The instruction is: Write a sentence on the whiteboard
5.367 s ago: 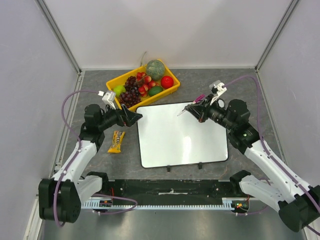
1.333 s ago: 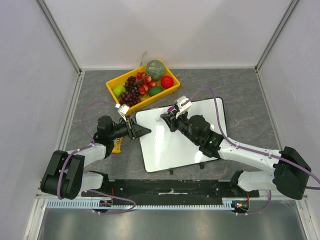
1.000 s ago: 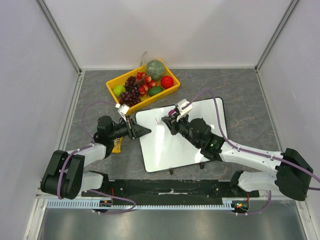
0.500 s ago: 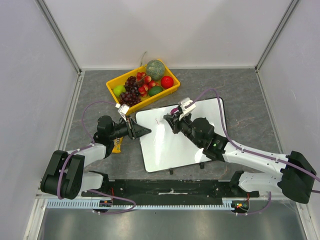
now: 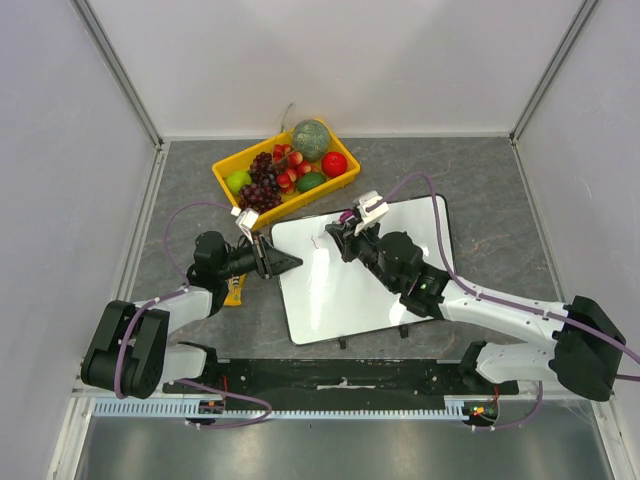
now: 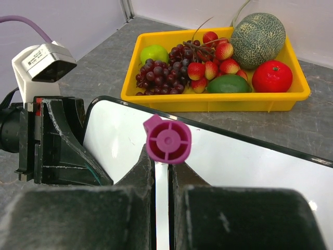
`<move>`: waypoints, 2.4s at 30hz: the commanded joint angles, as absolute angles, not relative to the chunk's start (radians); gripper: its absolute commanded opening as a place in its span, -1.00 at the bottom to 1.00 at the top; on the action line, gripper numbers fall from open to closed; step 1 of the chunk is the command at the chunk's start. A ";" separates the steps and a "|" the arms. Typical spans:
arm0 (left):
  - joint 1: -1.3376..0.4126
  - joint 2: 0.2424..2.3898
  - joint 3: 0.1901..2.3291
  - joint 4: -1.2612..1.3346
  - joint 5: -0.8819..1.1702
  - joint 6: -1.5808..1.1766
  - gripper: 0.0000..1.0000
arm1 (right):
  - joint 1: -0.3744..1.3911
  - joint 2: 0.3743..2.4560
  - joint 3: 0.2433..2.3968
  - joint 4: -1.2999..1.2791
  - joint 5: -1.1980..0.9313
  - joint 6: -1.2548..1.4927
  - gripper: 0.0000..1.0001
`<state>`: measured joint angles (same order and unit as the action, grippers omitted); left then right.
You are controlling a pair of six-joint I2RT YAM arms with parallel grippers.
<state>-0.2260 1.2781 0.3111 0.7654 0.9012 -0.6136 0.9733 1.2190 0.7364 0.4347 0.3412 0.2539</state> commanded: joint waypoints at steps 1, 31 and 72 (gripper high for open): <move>-0.242 1.304 0.296 0.692 0.853 -0.433 -0.96 | 0.976 1.229 0.793 0.502 0.373 0.253 -1.00; -0.242 1.305 0.298 0.692 0.857 -0.431 -0.96 | 0.976 1.252 0.746 0.430 0.380 0.275 -1.00; -0.244 1.310 0.299 0.693 0.861 -0.430 -0.96 | 0.976 1.197 0.631 0.380 0.341 0.319 -1.00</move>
<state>-0.2256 1.2835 0.3130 0.7601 0.9005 -0.6136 0.9783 1.2018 0.6655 0.4458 0.3134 0.3290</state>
